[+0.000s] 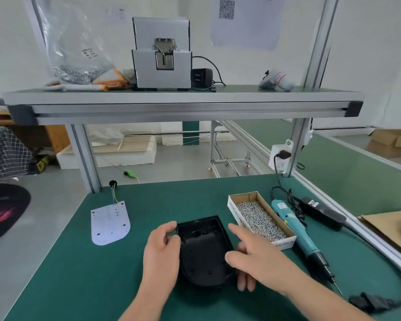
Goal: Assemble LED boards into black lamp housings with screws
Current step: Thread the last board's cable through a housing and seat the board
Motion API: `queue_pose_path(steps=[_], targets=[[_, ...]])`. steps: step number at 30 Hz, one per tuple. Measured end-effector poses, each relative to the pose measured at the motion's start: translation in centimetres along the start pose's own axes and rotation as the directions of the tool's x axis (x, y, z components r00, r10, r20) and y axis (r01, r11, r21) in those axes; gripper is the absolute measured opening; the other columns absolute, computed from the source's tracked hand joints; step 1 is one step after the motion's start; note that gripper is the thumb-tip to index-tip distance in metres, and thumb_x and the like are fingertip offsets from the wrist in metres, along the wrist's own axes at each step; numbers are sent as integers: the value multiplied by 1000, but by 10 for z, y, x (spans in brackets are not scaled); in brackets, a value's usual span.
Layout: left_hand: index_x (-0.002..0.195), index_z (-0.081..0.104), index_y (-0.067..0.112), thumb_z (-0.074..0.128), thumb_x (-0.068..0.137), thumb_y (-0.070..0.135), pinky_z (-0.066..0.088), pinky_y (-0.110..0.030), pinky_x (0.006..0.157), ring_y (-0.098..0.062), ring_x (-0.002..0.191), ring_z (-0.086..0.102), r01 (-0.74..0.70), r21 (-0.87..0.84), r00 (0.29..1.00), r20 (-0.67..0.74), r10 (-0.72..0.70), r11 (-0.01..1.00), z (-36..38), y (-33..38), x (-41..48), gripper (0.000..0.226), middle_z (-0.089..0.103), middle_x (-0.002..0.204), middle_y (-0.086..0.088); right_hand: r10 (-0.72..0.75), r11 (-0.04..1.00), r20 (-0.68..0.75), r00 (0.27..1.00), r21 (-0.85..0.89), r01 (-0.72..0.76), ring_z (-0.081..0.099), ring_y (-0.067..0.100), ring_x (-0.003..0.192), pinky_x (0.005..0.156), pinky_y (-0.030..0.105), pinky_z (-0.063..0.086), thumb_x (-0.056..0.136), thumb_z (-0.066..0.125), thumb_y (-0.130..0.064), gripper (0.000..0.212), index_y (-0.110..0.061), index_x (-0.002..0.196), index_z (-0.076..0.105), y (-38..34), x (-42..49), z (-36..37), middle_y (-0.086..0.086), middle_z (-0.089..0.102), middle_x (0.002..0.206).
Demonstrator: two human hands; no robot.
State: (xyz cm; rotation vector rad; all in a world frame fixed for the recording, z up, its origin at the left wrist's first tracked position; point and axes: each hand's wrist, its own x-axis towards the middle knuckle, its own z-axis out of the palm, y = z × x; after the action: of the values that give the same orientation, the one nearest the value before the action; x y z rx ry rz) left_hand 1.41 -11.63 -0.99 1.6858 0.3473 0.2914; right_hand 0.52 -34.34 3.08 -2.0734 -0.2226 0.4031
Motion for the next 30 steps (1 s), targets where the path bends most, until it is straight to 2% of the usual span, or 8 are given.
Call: queue_pose_path(steps=[5, 8, 11, 14, 17, 20, 25, 30], targets=[[117, 64, 42, 55, 97, 9, 42, -18, 88, 9, 108, 59, -48, 119, 999, -5, 49, 992, -4, 3, 0, 39, 66, 123, 19, -10, 984, 112, 994, -175, 29, 69, 22, 53, 46, 28, 48, 89, 56, -38, 78, -26, 160, 27, -2, -7, 0, 2, 77, 82], [134, 61, 32, 56, 101, 19, 45, -27, 101, 4, 123, 54, -165, 303, 977, -81, 198, 939, -19, 2, 9, 36, 59, 142, 11, -9, 979, 150, 989, -198, 39, 71, 25, 55, 44, 26, 47, 89, 55, -42, 58, -29, 143, 38, -3, -7, 0, 4, 78, 83], [159, 42, 18, 53, 104, 27, 27, -45, 125, -19, 157, 23, -129, 613, 968, -90, 232, 779, -35, 3, 19, 57, 32, 170, 3, 10, 957, 132, 991, -288, 29, 69, 15, 54, 46, 21, 47, 88, 56, -53, 76, -27, 154, 30, -1, -6, -2, 4, 77, 88], [165, 29, 15, 44, 106, 37, 17, -46, 129, -20, 163, 6, -37, 752, 988, -71, 136, 658, -44, 2, 26, 65, 13, 177, -1, 20, 919, 87, 996, -395, 16, 69, 10, 55, 55, 20, 49, 86, 52, -72, 99, -32, 166, 9, 5, -3, -7, 2, 73, 89], [167, 23, 17, 35, 108, 48, 10, -44, 132, -20, 164, 2, -10, 837, 992, -62, 114, 546, -47, -5, 30, 68, 8, 178, -1, -24, 890, 49, 998, -453, 44, 67, 7, 58, 66, 28, 55, 85, 47, -80, 102, -31, 167, 9, 8, -2, -13, 1, 65, 83], [168, 20, 18, 27, 107, 55, 10, -44, 132, -20, 164, 5, 4, 881, 995, -53, 89, 473, -51, -10, 34, 71, 10, 178, 0, -86, 884, -9, 996, -461, 72, 65, 8, 71, 77, 36, 58, 87, 46, -81, 97, -33, 166, 15, 11, 0, -17, 3, 67, 93], [158, 41, 20, 28, 107, 58, 20, -42, 127, -21, 161, 17, 17, 893, 989, -81, 124, 450, -54, -7, 35, 65, 28, 172, -1, -138, 891, -67, 988, -444, 94, 61, -2, 92, 75, 19, 46, 89, 45, -78, 89, -38, 165, 23, 13, 3, -15, -19, 64, 104], [167, 26, 20, 23, 106, 59, 14, -44, 130, -19, 163, 11, 42, 886, 987, -107, 117, 461, -66, -13, 39, 71, 20, 175, 2, -183, 892, -93, 979, -434, 126, 60, -6, 94, 74, 17, 42, 88, 44, -78, 84, -38, 161, 32, 14, 3, -15, -28, 60, 108]])
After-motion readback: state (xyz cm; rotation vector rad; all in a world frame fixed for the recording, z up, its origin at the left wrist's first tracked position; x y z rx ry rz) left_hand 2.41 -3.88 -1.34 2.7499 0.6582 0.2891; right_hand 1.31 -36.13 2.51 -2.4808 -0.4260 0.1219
